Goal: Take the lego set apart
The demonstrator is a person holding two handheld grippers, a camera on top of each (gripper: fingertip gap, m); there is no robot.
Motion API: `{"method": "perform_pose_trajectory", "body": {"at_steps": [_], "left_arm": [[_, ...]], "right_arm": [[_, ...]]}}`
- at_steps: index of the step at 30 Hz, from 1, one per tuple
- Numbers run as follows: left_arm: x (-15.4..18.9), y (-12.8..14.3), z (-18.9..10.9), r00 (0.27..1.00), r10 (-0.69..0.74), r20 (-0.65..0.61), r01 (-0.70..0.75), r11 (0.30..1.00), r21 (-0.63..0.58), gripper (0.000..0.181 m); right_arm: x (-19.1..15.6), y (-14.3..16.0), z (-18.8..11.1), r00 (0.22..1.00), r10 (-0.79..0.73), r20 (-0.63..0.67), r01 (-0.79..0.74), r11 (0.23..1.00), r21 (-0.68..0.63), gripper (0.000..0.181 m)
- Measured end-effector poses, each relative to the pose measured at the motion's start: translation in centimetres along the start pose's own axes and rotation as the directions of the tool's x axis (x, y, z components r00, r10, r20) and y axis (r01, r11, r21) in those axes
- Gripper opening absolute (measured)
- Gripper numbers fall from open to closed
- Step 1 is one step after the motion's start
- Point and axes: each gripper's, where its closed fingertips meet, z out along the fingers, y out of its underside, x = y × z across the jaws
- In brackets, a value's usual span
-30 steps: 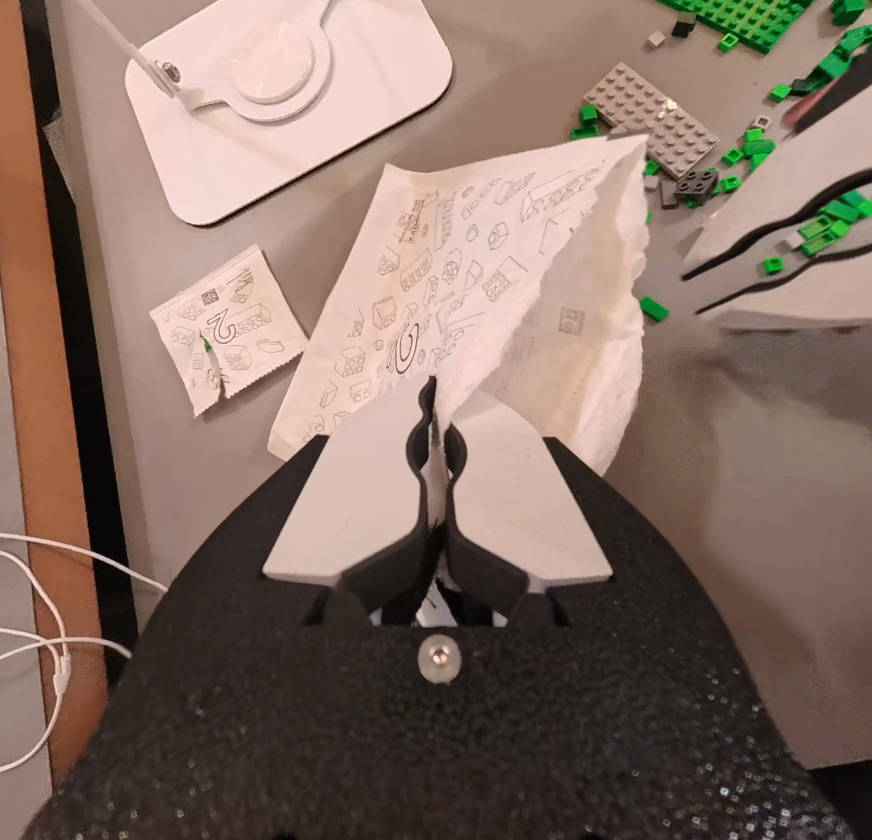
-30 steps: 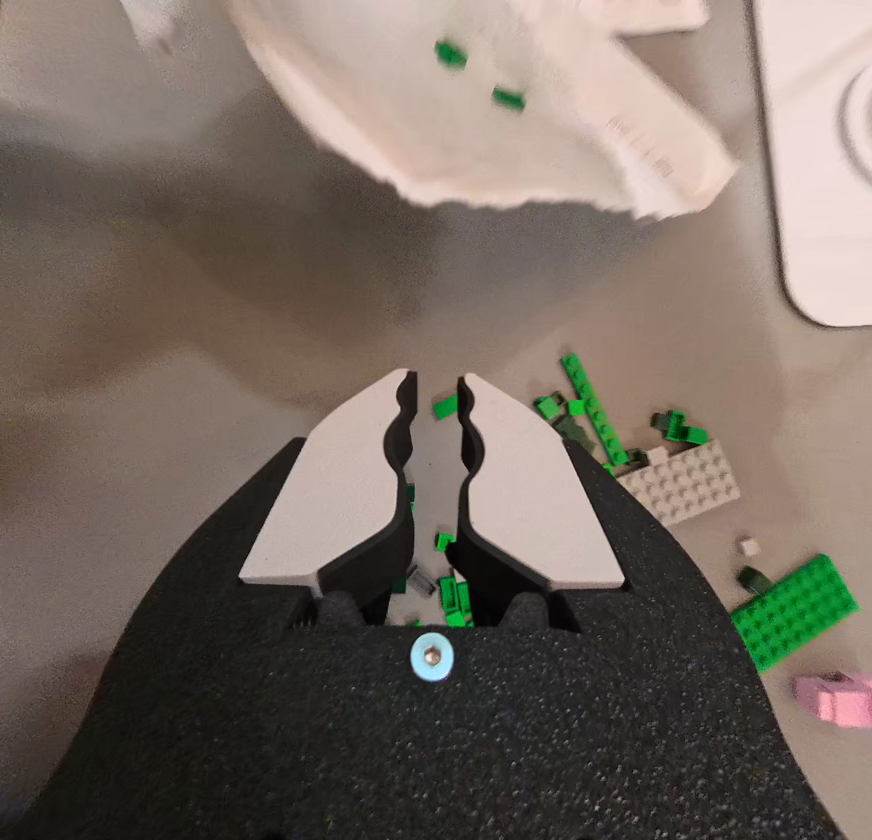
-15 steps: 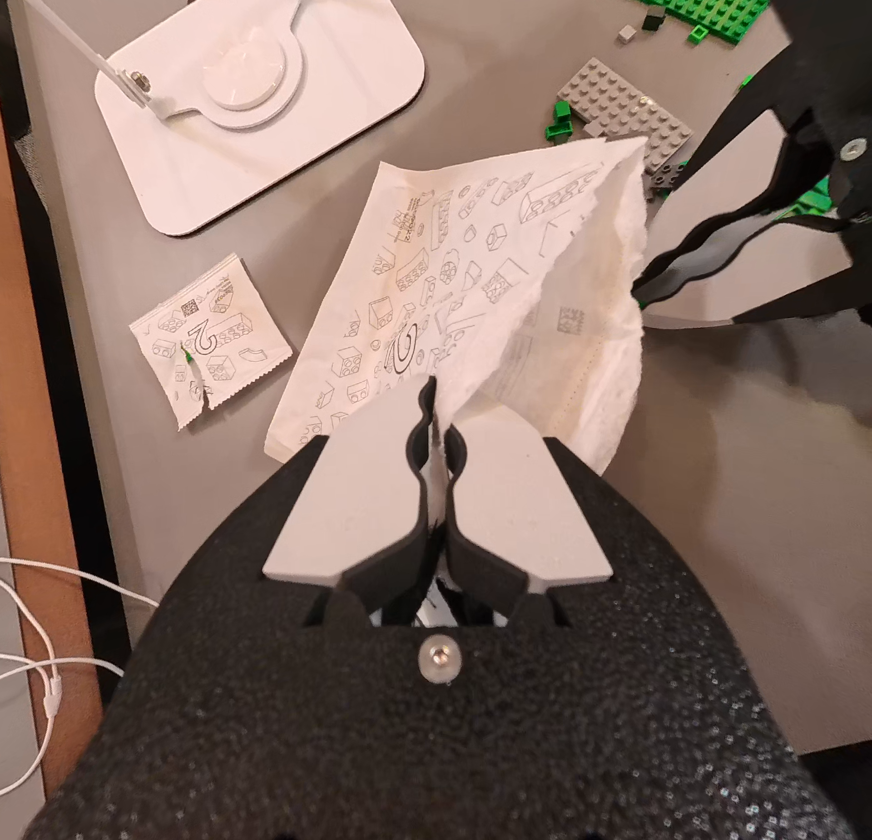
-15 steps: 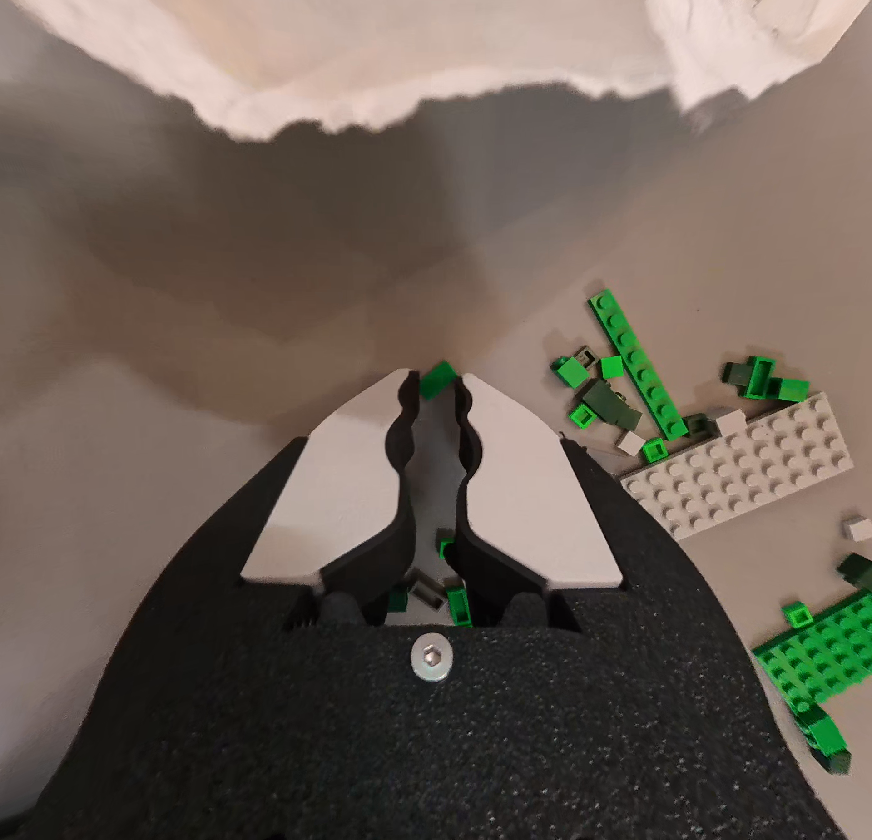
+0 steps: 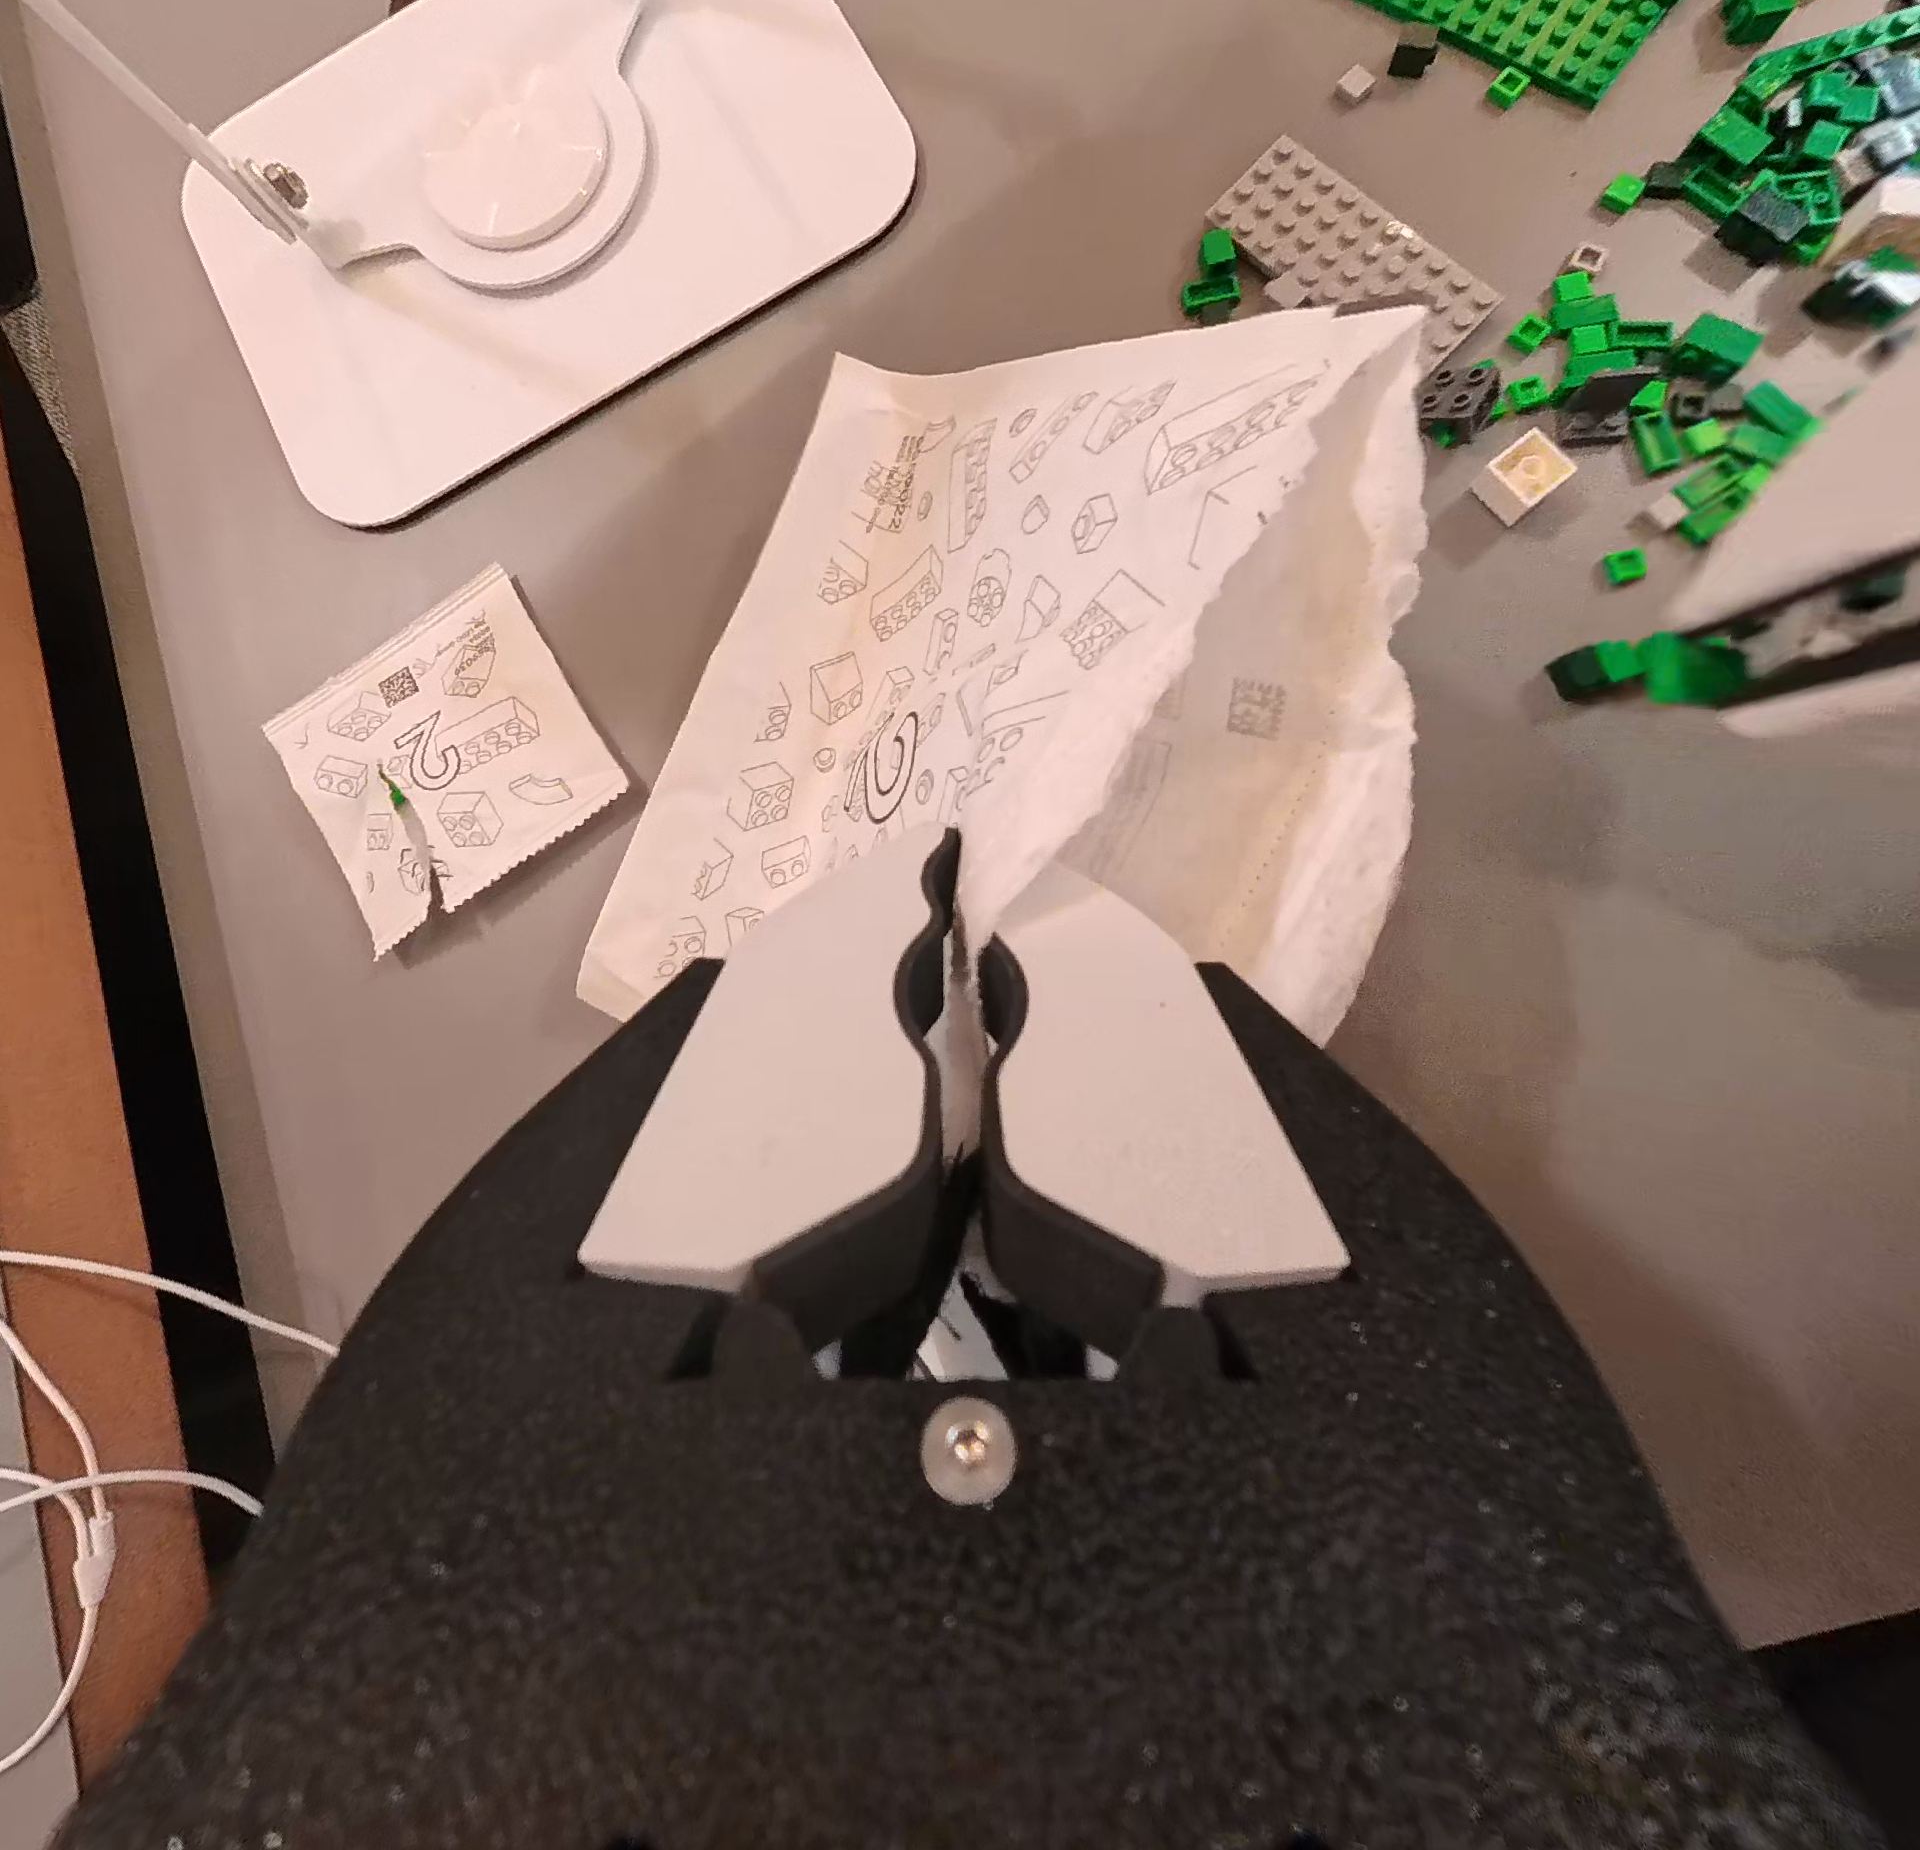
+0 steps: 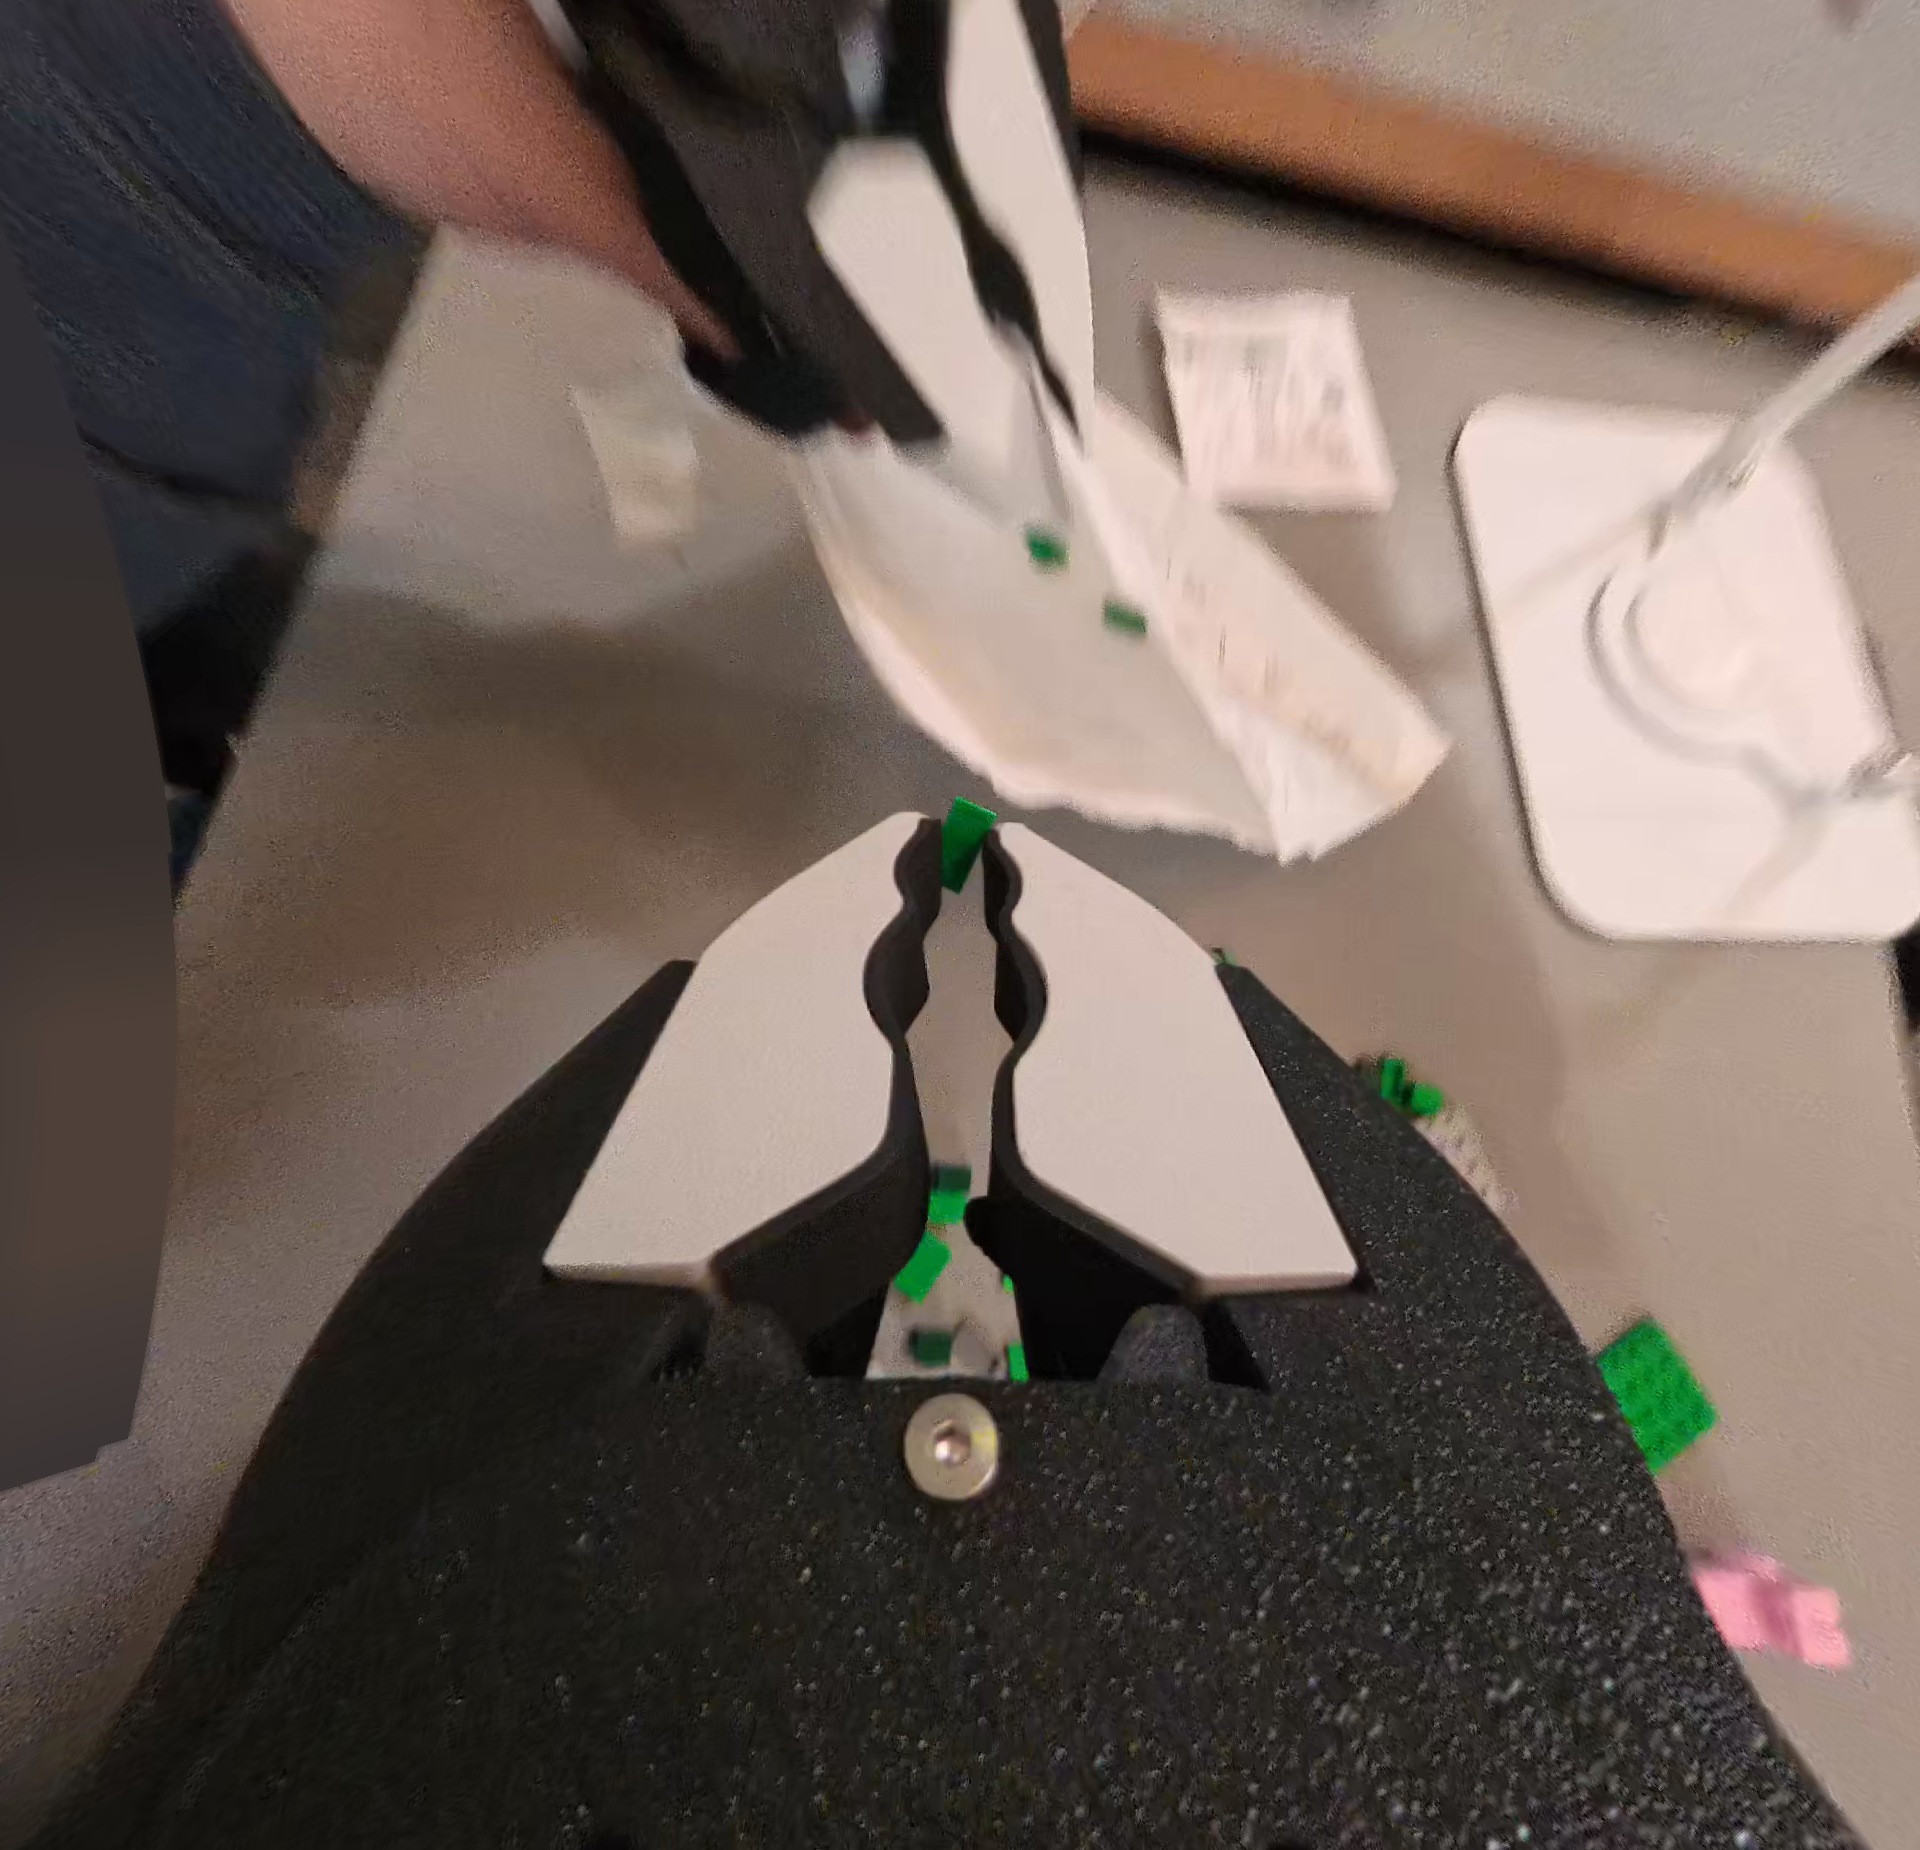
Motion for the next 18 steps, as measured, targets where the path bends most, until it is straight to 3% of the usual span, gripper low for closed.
{"method": "perform_pose_trajectory", "body": {"at_steps": [1,4,10,15,18], "left_arm": [[0.1,0.0,0.0,1.0,0.002,-0.005,-0.002,1.0,0.001,0.0],[0.8,-0.3,-0.1,1.0,0.014,-0.026,-0.013,1.0,0.012,0.0],[1.7,-0.8,-0.2,0.998,0.03,-0.058,-0.028,0.999,0.031,0.0],[1.1,-0.7,0.0,0.999,0.025,-0.037,-0.024,0.999,0.031,0.0],[0.0,-1.0,-0.3,1.0,0.002,0.005,-0.002,0.998,0.06,0.0]], "right_arm": [[-0.4,-1.4,-0.6,1.0,-0.027,-0.012,0.027,0.998,0.062,0.007],[-0.6,-2.9,-0.5,0.987,-0.125,-0.101,0.133,0.988,0.077,0.0],[0.0,-1.6,2.3,0.963,-0.213,-0.166,0.207,0.977,-0.052,0.0],[0.2,-1.2,1.8,0.966,-0.202,-0.162,0.195,0.979,-0.062,0.0],[-1.1,-0.6,1.2,0.982,-0.182,-0.051,0.179,0.982,-0.056,0.0]]}}
